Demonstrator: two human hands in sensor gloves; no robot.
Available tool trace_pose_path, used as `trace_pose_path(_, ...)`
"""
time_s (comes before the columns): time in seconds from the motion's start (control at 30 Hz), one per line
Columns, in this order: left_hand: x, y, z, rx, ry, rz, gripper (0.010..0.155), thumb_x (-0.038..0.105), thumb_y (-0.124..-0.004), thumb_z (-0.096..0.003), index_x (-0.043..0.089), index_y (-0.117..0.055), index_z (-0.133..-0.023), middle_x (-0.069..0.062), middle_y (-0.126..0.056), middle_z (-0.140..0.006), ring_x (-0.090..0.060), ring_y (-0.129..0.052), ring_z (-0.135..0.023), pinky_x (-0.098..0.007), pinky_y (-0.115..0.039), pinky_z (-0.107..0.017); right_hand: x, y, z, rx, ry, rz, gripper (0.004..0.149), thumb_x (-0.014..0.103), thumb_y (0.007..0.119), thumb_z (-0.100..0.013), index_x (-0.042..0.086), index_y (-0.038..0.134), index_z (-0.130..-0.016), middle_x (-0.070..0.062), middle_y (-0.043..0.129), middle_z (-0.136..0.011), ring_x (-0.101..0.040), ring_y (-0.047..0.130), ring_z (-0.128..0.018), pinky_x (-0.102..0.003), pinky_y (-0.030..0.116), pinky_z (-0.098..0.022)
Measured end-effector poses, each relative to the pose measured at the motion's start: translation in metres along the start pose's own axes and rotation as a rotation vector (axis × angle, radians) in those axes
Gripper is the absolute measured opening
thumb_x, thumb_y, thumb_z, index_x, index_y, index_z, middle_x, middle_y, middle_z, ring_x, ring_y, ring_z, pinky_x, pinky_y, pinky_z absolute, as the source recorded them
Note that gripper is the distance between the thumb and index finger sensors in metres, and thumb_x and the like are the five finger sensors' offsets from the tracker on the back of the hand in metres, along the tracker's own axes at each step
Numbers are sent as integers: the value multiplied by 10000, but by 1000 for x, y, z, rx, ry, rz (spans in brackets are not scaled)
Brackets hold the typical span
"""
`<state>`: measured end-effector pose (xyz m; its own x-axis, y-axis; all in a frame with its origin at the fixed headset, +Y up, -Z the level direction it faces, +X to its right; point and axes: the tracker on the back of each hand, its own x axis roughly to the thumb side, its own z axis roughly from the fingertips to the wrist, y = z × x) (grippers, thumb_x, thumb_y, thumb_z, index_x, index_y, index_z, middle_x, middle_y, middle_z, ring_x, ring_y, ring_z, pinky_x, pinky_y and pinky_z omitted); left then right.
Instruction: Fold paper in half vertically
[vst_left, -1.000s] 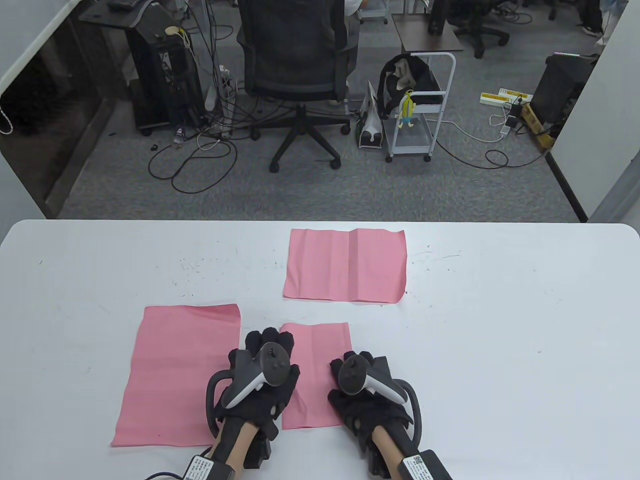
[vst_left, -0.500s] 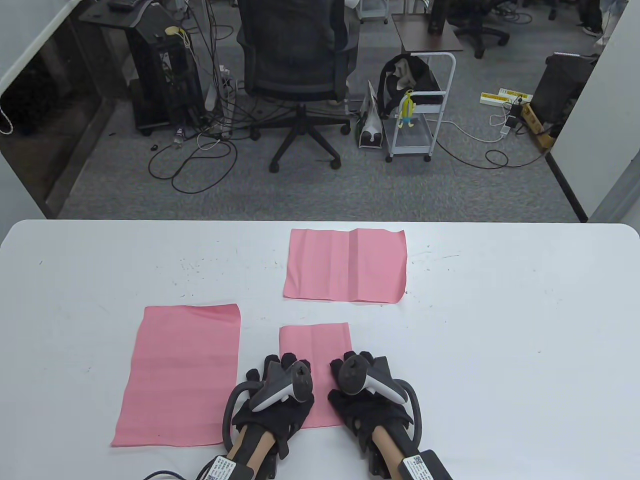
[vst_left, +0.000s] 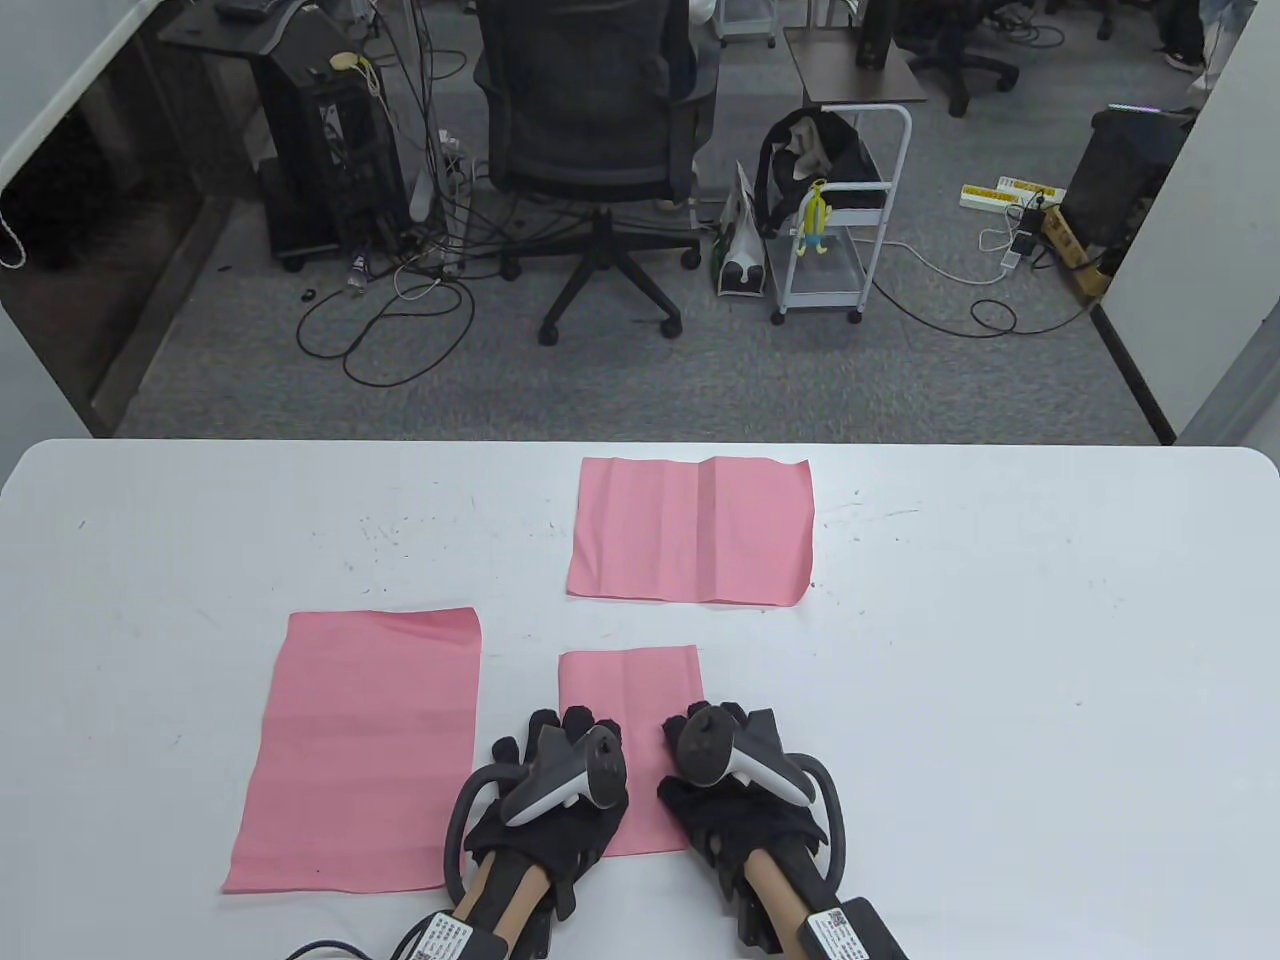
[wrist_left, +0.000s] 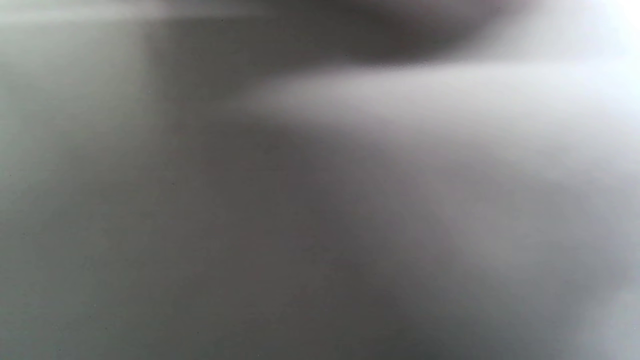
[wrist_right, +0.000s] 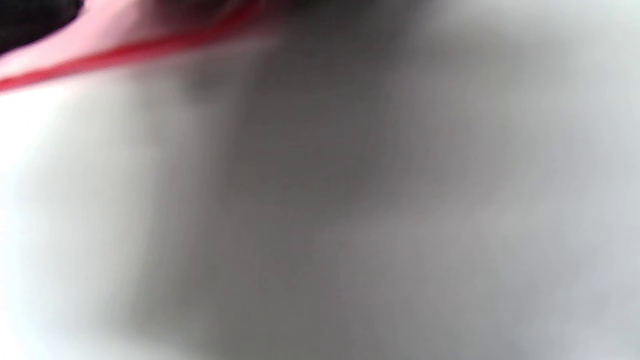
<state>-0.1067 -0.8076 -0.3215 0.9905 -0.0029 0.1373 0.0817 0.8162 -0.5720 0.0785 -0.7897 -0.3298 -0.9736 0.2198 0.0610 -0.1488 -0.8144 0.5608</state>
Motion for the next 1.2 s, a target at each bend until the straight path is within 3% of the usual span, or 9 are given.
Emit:
trace_pose_path(0.2,0,0,0,-4,-1,2,737,638,-344,-526,400,4,-1130,66,70,-1232,-319,16,-1155,-645,-150,-839,0,-19,19,-77,-44,-75,626,508,606,-508,258,476,-1067,-58,462,-1153,-343,449,-1067,-574,443,-763)
trace_pose_path(0.37,0,0,0,-8,-1,2,736,639,-345,-527,400,5,-1129,70,72,-1230,-316,19,-1154,-643,-149,-840,2,-11,19,-20,-49,-4,608,506,611,-508,239,547,-1050,-68,548,-1127,-347,552,-1035,-554,520,-747)
trace_pose_path(0.83,0,0,0,-5,-3,3,737,639,-344,-527,399,6,-1130,67,73,-1230,-318,20,-1153,-644,-148,-839,9,-10,10,35,4,33,622,512,603,-511,249,490,-1062,-47,448,-1143,-334,455,-1055,-553,474,-762)
trace_pose_path(1.2,0,0,0,-5,-7,1,738,638,-342,-527,395,8,-1130,65,75,-1229,-322,21,-1151,-646,-147,-837,16,-30,-28,80,79,-16,637,526,595,-513,271,437,-1075,-32,355,-1165,-328,373,-1078,-553,428,-777)
